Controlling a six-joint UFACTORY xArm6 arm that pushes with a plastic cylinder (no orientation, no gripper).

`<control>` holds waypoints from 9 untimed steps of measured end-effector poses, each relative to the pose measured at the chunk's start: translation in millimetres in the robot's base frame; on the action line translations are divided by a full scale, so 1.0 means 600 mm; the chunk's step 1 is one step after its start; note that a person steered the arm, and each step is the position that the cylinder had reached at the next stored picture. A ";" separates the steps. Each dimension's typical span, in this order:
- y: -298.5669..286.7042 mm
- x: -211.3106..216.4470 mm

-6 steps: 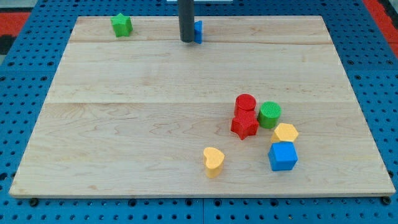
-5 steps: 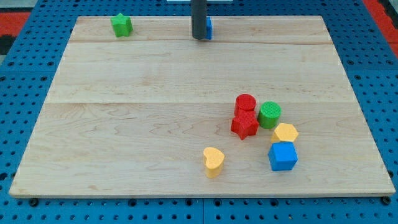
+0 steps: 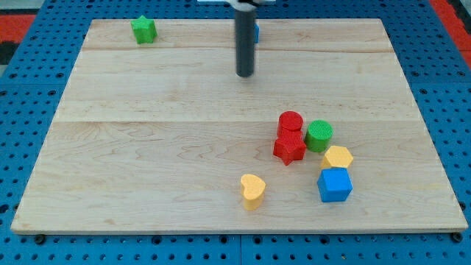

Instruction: Push the yellow heart to the top of the red circle

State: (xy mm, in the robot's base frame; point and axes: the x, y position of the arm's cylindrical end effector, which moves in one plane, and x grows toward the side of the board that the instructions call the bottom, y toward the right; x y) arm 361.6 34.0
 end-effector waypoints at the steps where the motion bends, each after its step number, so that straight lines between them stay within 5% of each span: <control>1: 0.010 0.045; 2: -0.165 0.048; 4: -0.330 0.268; 5: -0.257 0.397; 6: -0.136 0.427; 8: 0.019 0.409; 9: -0.001 0.371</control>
State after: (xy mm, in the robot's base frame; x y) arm 584.5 33.4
